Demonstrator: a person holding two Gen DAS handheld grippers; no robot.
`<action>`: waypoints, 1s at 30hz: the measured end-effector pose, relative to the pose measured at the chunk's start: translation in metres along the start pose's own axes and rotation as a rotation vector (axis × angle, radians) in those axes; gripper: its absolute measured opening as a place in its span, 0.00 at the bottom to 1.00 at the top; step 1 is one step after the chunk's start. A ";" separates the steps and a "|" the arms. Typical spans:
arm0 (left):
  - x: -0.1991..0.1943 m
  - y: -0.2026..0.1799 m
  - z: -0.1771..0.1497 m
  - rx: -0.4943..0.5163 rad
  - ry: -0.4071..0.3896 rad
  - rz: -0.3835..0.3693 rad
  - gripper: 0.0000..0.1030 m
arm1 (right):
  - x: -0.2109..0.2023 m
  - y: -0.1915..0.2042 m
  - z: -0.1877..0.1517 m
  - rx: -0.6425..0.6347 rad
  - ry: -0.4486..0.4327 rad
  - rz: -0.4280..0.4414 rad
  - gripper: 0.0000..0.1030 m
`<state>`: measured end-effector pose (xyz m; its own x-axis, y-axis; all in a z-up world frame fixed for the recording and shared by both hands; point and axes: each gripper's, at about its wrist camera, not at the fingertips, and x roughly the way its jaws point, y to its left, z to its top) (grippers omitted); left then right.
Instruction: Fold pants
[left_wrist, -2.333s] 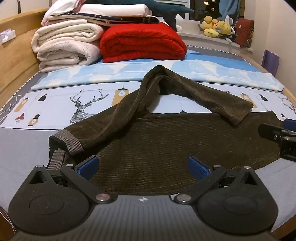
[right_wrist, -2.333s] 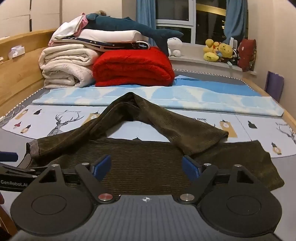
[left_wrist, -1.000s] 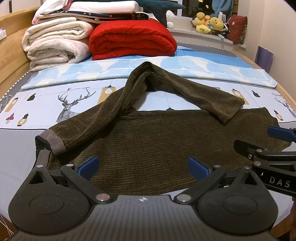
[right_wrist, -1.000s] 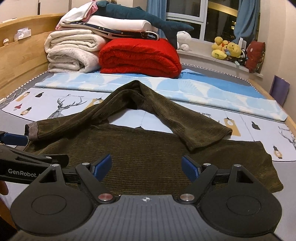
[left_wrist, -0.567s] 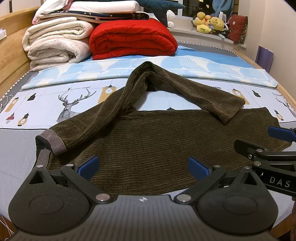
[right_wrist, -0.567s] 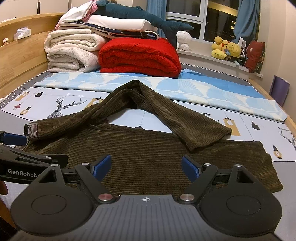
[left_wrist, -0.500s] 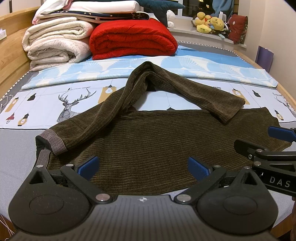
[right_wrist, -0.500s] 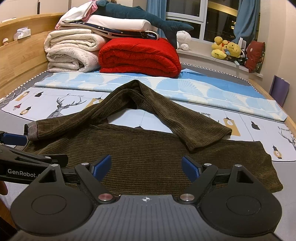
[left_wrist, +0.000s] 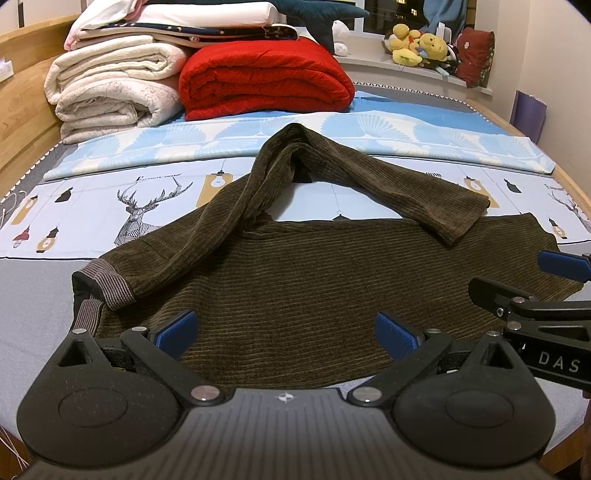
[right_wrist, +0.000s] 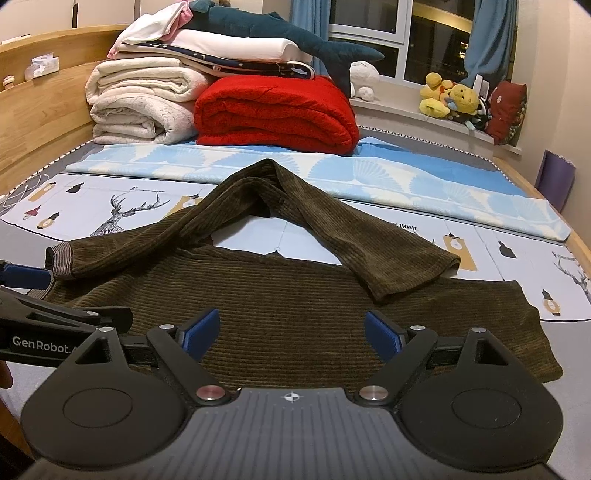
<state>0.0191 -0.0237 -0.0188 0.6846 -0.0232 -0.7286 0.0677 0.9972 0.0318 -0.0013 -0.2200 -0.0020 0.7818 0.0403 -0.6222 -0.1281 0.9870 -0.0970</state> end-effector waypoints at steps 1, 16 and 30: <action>0.000 -0.001 0.000 0.001 0.000 0.001 0.99 | 0.000 0.000 0.000 0.000 0.000 -0.001 0.84; -0.001 -0.002 0.000 0.001 0.001 0.002 0.99 | -0.001 0.000 -0.001 -0.002 0.001 -0.002 0.84; -0.018 0.036 0.034 0.112 -0.103 -0.004 0.03 | -0.012 -0.094 0.025 0.272 -0.068 -0.104 0.43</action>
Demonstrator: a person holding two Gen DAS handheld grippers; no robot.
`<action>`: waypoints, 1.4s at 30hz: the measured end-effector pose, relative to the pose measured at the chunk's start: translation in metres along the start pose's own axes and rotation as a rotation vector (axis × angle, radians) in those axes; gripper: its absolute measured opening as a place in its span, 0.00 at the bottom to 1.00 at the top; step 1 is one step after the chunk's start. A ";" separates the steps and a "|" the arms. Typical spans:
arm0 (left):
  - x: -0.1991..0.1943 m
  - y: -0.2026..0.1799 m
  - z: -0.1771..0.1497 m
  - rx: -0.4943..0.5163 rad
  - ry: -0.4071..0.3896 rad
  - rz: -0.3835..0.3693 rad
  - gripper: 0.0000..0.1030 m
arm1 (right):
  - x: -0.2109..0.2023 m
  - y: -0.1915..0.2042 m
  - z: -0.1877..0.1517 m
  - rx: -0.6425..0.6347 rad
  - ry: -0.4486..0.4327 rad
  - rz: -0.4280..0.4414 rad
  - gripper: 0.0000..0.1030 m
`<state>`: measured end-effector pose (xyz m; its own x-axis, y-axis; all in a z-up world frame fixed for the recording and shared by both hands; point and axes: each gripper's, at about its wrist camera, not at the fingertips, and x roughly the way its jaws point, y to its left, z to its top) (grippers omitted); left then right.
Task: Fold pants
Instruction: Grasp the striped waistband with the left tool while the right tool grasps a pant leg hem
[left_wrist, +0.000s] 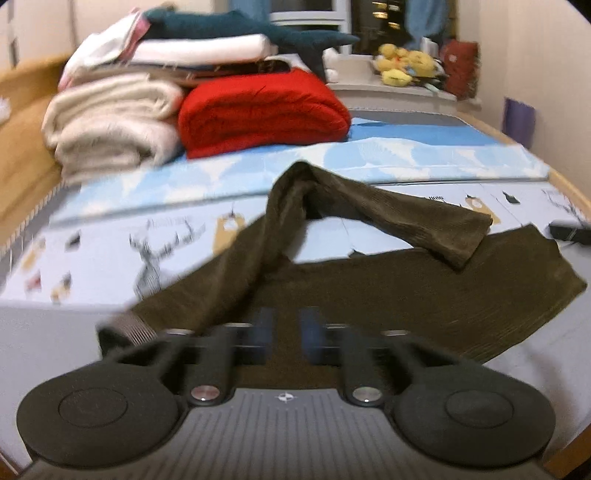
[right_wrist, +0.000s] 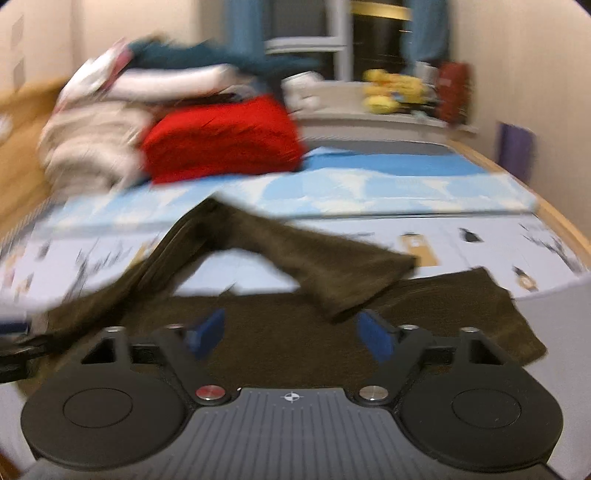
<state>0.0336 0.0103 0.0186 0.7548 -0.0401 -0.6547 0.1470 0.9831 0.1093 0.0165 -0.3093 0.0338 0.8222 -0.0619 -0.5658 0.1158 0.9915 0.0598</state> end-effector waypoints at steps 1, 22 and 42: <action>-0.001 0.010 0.004 0.023 -0.014 -0.010 0.03 | 0.006 -0.022 0.009 0.043 0.008 -0.019 0.25; 0.128 0.256 -0.099 -0.524 0.377 0.106 0.59 | 0.161 -0.255 -0.077 0.628 0.308 -0.249 0.73; 0.152 0.202 -0.075 -0.234 0.434 0.061 0.31 | 0.104 -0.264 -0.046 0.596 0.165 -0.425 0.06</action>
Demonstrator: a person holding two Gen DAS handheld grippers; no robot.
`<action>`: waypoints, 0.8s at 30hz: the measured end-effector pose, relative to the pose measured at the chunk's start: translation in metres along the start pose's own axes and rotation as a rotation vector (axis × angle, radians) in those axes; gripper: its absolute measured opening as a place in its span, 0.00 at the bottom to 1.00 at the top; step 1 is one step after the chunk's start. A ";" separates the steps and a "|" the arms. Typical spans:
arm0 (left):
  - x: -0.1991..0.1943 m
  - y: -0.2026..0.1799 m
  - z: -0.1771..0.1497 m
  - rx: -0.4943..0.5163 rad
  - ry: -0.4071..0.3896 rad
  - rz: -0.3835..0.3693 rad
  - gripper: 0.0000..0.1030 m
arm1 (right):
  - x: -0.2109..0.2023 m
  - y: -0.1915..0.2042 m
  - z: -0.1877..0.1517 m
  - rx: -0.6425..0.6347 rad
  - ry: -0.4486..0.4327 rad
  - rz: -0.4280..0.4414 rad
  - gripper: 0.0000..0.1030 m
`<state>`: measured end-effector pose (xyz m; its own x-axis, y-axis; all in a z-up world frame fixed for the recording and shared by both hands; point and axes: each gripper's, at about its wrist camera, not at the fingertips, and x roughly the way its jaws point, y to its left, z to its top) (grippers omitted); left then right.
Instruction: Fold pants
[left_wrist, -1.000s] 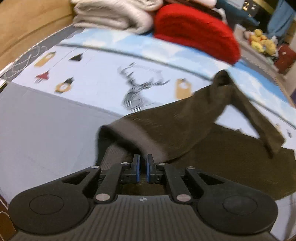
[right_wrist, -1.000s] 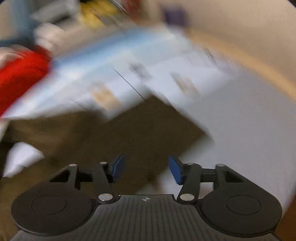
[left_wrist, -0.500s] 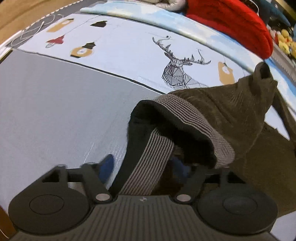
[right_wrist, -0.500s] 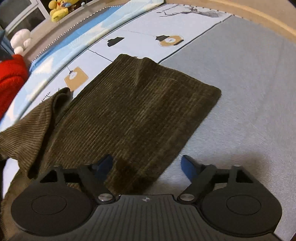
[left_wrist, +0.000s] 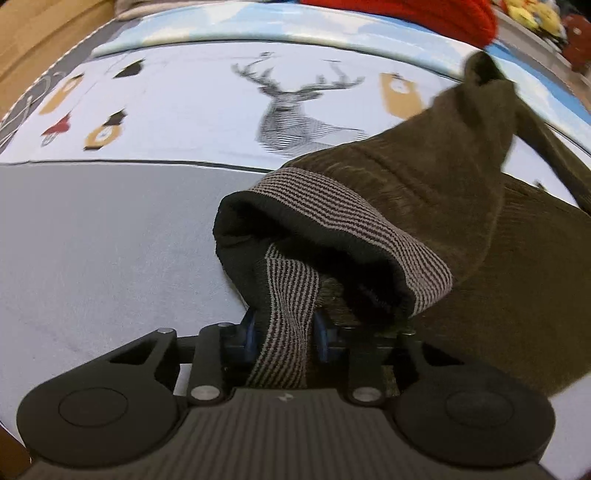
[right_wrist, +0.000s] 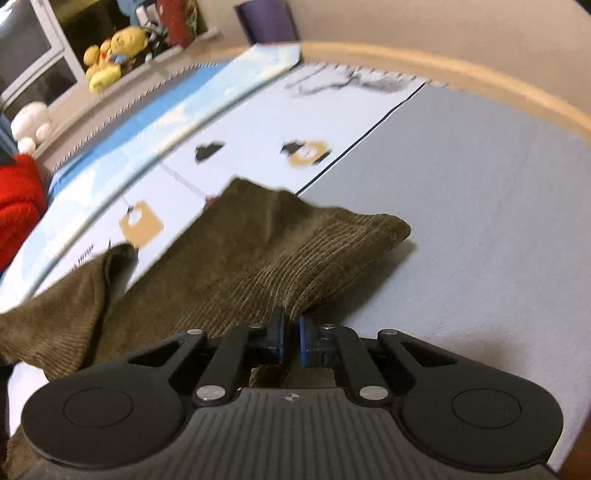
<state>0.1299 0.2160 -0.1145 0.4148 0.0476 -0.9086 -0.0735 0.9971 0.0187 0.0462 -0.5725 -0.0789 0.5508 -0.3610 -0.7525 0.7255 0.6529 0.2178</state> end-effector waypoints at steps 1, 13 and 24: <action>-0.003 -0.006 -0.001 0.020 -0.001 -0.012 0.30 | -0.007 -0.007 0.001 0.006 -0.001 -0.018 0.06; -0.033 -0.054 -0.041 0.191 0.135 -0.135 0.27 | -0.034 -0.120 -0.001 0.132 0.097 -0.233 0.06; -0.095 -0.073 -0.005 0.180 -0.115 -0.148 0.52 | -0.063 -0.080 0.013 0.014 -0.058 -0.268 0.36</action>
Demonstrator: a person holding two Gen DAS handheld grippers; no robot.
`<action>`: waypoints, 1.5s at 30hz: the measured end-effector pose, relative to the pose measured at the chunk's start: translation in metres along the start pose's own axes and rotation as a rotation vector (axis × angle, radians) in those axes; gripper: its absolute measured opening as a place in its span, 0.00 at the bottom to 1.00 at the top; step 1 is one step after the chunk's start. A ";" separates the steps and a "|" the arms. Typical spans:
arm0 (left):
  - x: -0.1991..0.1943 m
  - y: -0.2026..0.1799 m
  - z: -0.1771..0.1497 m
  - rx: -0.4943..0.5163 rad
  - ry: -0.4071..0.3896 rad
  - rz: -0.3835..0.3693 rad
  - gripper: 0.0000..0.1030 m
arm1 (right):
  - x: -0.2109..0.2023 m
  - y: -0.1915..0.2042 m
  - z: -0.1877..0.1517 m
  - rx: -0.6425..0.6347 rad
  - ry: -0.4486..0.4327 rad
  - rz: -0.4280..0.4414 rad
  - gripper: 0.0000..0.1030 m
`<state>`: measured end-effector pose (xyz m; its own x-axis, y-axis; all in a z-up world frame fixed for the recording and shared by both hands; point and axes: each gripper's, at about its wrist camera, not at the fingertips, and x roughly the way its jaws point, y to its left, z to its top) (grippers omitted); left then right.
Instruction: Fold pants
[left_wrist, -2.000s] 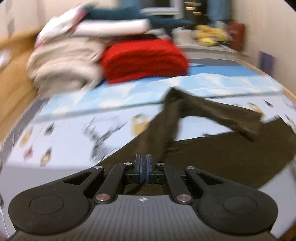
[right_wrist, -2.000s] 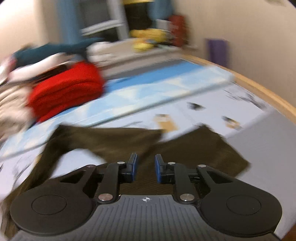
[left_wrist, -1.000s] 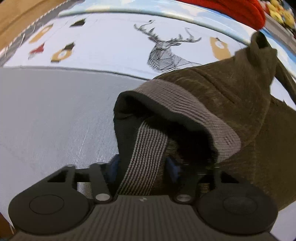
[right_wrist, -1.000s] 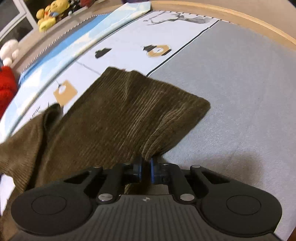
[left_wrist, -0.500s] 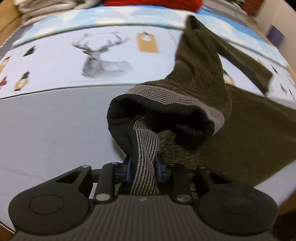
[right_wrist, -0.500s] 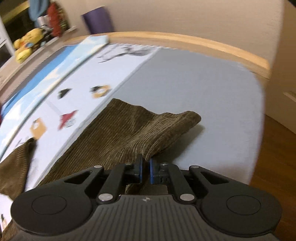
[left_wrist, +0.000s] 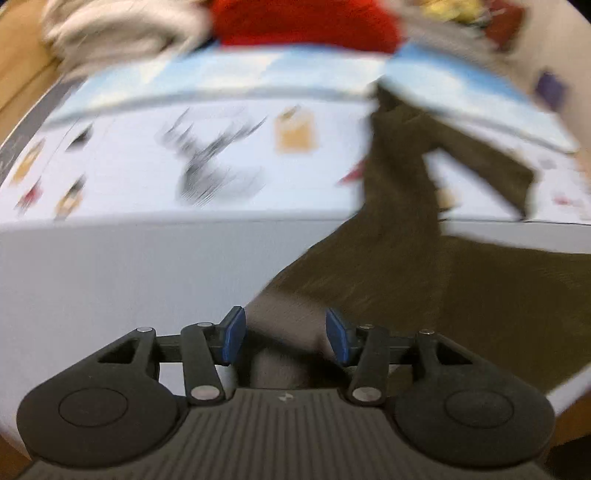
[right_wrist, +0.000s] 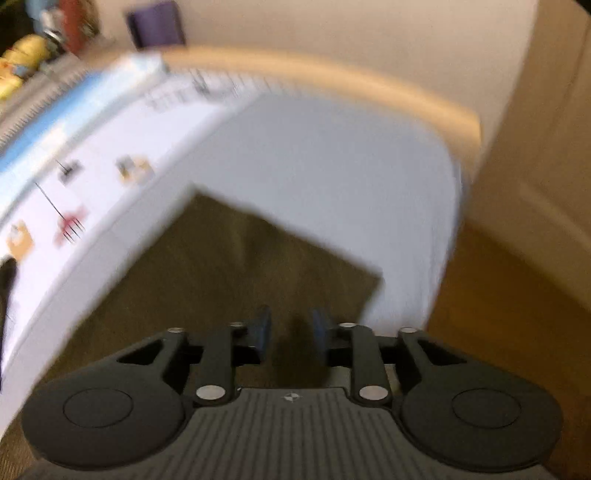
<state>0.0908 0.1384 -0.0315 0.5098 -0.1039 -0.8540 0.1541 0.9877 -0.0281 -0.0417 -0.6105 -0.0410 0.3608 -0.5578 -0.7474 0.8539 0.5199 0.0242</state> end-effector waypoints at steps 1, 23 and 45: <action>-0.001 -0.013 0.001 0.050 -0.022 -0.045 0.54 | -0.005 0.009 0.001 -0.015 -0.028 0.042 0.38; 0.034 0.044 0.079 -0.206 -0.288 0.545 0.11 | 0.002 0.282 -0.056 -0.472 0.182 0.687 0.43; 0.214 -0.152 0.128 0.004 -0.185 -0.037 0.52 | 0.037 0.354 -0.104 -1.008 -0.066 0.705 0.14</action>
<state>0.2848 -0.0486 -0.1437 0.6505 -0.1602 -0.7424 0.1787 0.9823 -0.0555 0.2351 -0.3803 -0.1290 0.6686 0.0308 -0.7430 -0.1958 0.9712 -0.1359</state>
